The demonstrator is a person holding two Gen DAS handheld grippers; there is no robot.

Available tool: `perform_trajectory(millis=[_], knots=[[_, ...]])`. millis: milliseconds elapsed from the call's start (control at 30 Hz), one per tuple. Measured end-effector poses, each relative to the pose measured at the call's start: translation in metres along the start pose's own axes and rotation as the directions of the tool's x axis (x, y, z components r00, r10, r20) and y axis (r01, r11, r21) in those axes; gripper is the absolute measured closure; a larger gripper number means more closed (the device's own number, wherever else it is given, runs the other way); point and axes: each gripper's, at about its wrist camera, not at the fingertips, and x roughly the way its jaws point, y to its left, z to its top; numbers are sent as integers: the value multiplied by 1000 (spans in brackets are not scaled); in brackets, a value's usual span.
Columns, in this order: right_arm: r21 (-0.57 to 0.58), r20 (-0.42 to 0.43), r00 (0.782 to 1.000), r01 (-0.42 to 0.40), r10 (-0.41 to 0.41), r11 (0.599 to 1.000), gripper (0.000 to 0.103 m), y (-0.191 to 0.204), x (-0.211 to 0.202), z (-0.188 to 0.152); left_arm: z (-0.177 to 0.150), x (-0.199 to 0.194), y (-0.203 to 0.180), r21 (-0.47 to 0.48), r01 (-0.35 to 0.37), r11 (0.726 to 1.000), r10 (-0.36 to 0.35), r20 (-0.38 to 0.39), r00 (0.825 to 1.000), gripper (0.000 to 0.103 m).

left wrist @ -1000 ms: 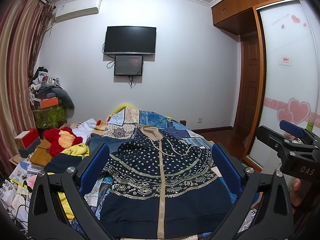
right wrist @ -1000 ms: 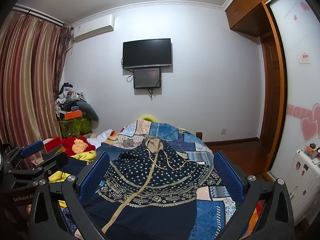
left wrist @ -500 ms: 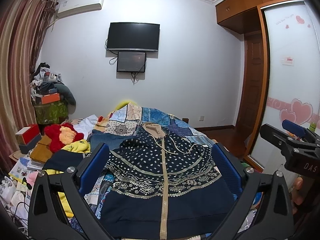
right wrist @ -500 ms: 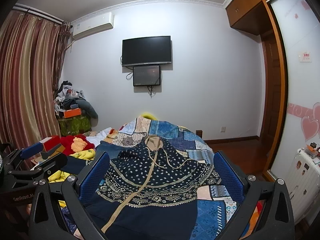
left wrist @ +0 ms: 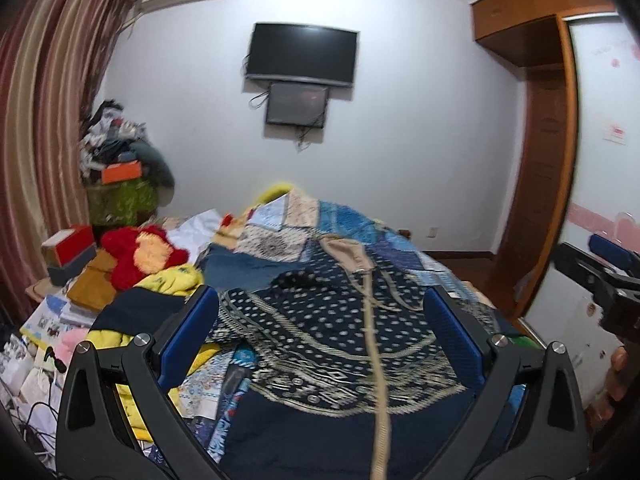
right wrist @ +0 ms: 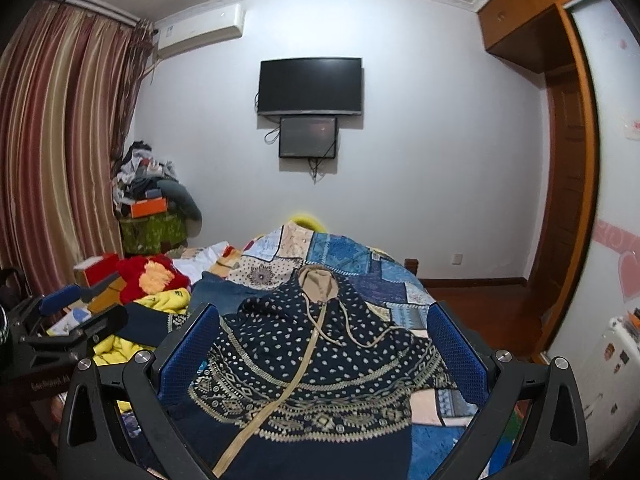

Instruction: Fold large clothes

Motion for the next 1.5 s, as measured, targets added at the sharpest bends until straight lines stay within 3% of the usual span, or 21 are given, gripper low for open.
perform_trajectory(millis=[200, 333, 567, 700, 833, 1033, 1200, 1367, 1500], knots=[[-59, -71, 997, -13, 9, 998, 0, 16, 78, -2, -8, 63, 56, -70, -95, 993, 90, -73, 993, 0], [-82, -147, 989, -29, 17, 996, 0, 22, 139, -17, -31, 113, 102, -111, -187, 976, 167, -170, 971, 0], [-61, -332, 941, -87, 62, 994, 0, 15, 251, -53, -86, 183, 182, -164, -266, 950, 196, -347, 917, 0], [-101, -396, 918, -66, 21, 993, 0, 11, 302, -73, -110, 210, 232, -195, -336, 922, 234, -410, 882, 0], [-123, -455, 890, -93, 27, 988, 0, 12, 339, -93, -125, 228, 273, -263, -344, 901, 201, -449, 870, 1], [-27, -542, 833, -146, 108, 989, 0, 5, 366, -116, -137, 257, 313, -363, -340, 868, 147, -467, 872, 19], [21, -561, 817, -147, 134, 989, 0, 3, 366, -121, -140, 281, 330, -373, -374, 849, 167, -484, 859, 36], [42, -566, 812, -147, 144, 988, 0, 1, 365, -118, -126, 293, 337, -314, -458, 832, 280, -475, 834, 69], [50, -559, 815, -152, 154, 987, 0, 1, 359, -111, -99, 293, 327, -216, -500, 839, 373, -442, 816, 85]])
